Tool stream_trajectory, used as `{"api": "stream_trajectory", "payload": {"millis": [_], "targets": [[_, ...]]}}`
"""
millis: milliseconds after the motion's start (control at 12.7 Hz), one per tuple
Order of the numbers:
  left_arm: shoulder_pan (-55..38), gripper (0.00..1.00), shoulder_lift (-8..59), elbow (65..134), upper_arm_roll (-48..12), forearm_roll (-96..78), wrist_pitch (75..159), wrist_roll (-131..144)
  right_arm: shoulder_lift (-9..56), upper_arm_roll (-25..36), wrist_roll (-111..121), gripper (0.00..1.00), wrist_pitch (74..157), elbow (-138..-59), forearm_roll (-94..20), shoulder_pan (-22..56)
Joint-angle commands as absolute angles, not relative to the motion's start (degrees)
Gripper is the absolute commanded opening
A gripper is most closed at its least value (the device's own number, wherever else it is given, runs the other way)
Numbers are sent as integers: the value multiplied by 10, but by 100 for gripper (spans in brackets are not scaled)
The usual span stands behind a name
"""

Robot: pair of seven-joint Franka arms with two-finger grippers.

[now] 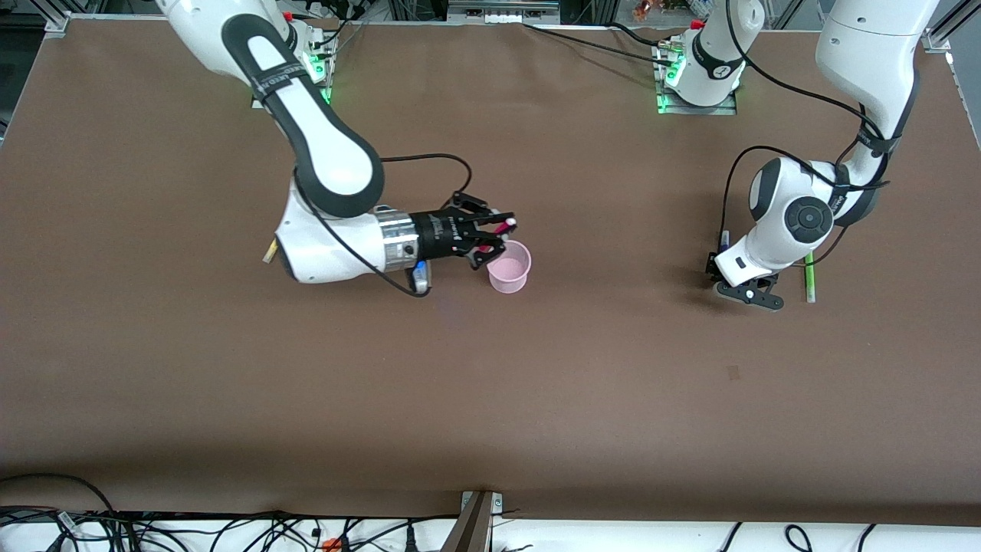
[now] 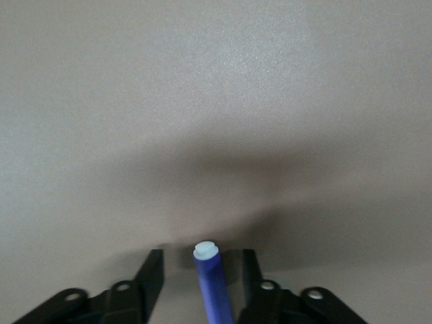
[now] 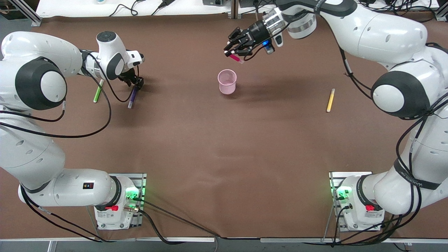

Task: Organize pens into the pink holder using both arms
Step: 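Carry the pink marker over the pink cup and drop it in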

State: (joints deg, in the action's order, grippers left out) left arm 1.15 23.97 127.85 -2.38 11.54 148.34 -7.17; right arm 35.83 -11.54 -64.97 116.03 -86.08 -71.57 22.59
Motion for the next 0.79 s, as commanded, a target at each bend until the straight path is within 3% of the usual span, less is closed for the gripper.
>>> {"api": "stream_trajectory", "payload": {"millis": [0, 79, 711], "targets": [[19, 5, 243, 1283, -25, 132, 1491, -83, 393, -116, -577, 0, 1186, -851, -806, 240], [20, 0, 243, 1284, -25, 132, 1491, -83, 405, -117, -544, 0, 1186, -852, -838, 241], [53, 0, 225, 1277, -29, 124, 1478, -81, 428, -116, -476, 0, 1187, -881, -879, 255]]}}
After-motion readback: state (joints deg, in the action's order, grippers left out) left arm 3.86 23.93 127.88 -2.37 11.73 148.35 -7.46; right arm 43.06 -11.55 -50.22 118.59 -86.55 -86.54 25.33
